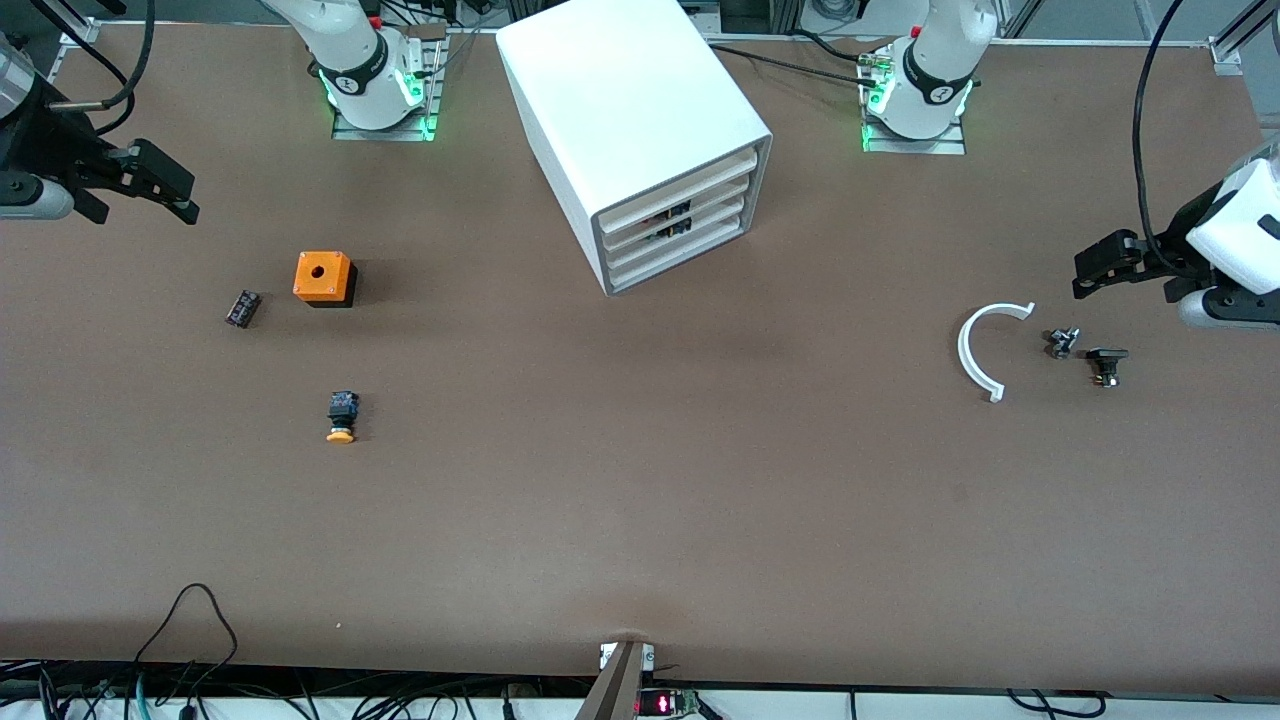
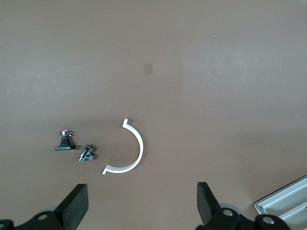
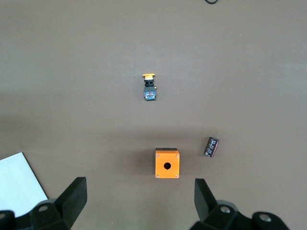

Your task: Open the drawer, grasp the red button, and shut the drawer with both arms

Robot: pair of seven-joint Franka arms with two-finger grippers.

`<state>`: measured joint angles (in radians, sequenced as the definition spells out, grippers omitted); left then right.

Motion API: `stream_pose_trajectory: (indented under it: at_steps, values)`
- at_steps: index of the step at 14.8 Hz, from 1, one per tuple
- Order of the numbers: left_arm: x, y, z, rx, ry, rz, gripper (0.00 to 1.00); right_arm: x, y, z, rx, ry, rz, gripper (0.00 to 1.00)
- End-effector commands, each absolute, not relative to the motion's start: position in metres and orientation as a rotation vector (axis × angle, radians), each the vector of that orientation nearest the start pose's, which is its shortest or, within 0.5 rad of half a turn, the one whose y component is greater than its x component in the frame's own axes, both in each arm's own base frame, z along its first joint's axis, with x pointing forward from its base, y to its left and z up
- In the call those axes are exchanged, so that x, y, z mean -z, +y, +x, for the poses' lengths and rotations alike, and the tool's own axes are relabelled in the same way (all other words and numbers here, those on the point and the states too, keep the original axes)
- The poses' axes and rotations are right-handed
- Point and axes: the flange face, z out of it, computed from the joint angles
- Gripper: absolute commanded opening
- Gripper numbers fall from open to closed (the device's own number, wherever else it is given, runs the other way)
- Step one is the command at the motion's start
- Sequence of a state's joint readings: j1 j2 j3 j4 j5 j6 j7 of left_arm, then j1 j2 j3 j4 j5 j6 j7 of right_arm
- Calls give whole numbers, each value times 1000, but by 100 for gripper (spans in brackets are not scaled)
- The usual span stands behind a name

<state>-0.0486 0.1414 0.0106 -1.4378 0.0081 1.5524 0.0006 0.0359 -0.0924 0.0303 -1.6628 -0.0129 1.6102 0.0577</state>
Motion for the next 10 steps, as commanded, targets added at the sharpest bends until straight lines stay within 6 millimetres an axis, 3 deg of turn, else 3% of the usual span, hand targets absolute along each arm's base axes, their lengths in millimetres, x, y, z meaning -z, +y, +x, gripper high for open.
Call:
stream_pose_trajectory:
  at_steps: [1, 4, 6, 10]
  values:
    - [-613, -30, 595, 2, 67, -3142, 100, -647, 34, 523, 51, 39, -3161, 99]
    - [-613, -40, 598, 38, 96, -3141, 100, -652, 35, 522, 59, 58, -3149, 99]
    - [-617, -34, 595, 39, 84, -3141, 100, -651, 35, 520, 35, 61, -3150, 99]
    - [-623, -30, 592, 46, 77, -3141, 100, -633, 36, 525, 8, 56, -3144, 99]
